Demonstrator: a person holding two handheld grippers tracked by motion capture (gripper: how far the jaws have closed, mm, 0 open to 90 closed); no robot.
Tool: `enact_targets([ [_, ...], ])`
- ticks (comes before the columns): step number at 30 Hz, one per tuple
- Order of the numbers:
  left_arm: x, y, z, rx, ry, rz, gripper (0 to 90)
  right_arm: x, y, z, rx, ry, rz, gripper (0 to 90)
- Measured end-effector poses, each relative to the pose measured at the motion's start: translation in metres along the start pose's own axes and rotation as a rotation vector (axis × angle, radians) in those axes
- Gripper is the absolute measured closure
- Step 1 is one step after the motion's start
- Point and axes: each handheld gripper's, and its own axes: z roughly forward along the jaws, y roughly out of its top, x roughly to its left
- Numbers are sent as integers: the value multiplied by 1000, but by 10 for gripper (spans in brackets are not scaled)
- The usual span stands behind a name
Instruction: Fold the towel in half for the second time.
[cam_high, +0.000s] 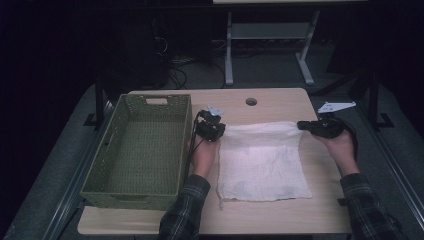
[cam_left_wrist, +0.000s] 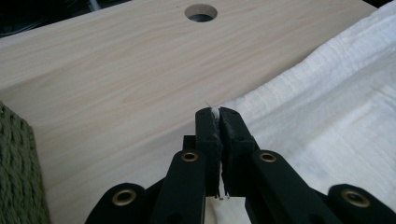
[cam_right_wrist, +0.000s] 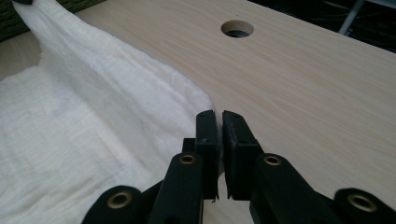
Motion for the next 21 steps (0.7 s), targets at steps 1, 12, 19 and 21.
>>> enact_targets([
  [1, -2, -2, -2, -6, -3, 0, 867, 2, -2, -2, 0, -1, -6, 850],
  [12, -17, -24, -26, -21, -27, 32, 867, 20, -21, -17, 10, 12, -12, 850],
  [19, -28, -42, -33, -17, -30, 64, 867, 33, -36, -27, 13, 37, 6, 850],
  [21, -30, -44, -36, -13, -31, 70, 867, 36, -41, -29, 19, 38, 7, 850],
])
